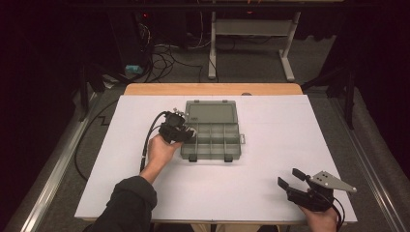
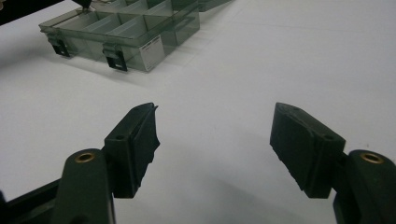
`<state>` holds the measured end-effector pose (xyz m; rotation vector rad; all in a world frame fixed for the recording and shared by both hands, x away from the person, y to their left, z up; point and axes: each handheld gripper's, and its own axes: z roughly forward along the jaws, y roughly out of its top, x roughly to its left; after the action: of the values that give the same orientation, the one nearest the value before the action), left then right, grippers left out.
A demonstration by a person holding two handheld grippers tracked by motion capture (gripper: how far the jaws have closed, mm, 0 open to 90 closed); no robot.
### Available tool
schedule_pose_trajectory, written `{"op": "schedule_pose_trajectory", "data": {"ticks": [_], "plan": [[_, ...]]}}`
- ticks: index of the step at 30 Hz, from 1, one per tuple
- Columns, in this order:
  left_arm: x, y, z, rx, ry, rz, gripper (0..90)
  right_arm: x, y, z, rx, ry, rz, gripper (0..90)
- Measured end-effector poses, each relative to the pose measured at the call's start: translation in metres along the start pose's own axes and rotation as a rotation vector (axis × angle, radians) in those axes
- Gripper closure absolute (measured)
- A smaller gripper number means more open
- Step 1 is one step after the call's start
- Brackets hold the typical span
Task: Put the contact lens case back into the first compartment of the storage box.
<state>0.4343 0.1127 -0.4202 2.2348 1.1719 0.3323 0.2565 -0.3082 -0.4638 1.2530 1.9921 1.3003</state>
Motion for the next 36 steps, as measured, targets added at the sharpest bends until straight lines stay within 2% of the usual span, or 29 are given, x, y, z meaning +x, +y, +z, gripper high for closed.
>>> {"op": "schedule_pose_trajectory", "data": {"ticks": [7,18,24,30,36], "plan": [[0.001,-0.002,-0.001,-0.009,-0.004,-0.014,61.7,0.000,0.000,0.000,-0.001,-0.002,-0.001,32.1],[0.004,-0.005,-0.009,-0.047,-0.031,-0.044,52.4,0.000,0.000,0.000,-0.003,-0.001,-0.002,32.1],[0.009,-0.009,-0.017,-0.077,-0.049,-0.064,49.9,0.000,0.000,0.000,-0.001,0.000,0.000,32.2],[0.012,-0.015,-0.023,-0.091,-0.058,-0.071,48.4,0.000,0.000,0.000,0.001,-0.001,0.001,32.2],[0.012,-0.022,-0.030,-0.130,-0.060,-0.071,47.3,0.000,0.000,0.000,0.001,0.000,0.000,32.2]]}}
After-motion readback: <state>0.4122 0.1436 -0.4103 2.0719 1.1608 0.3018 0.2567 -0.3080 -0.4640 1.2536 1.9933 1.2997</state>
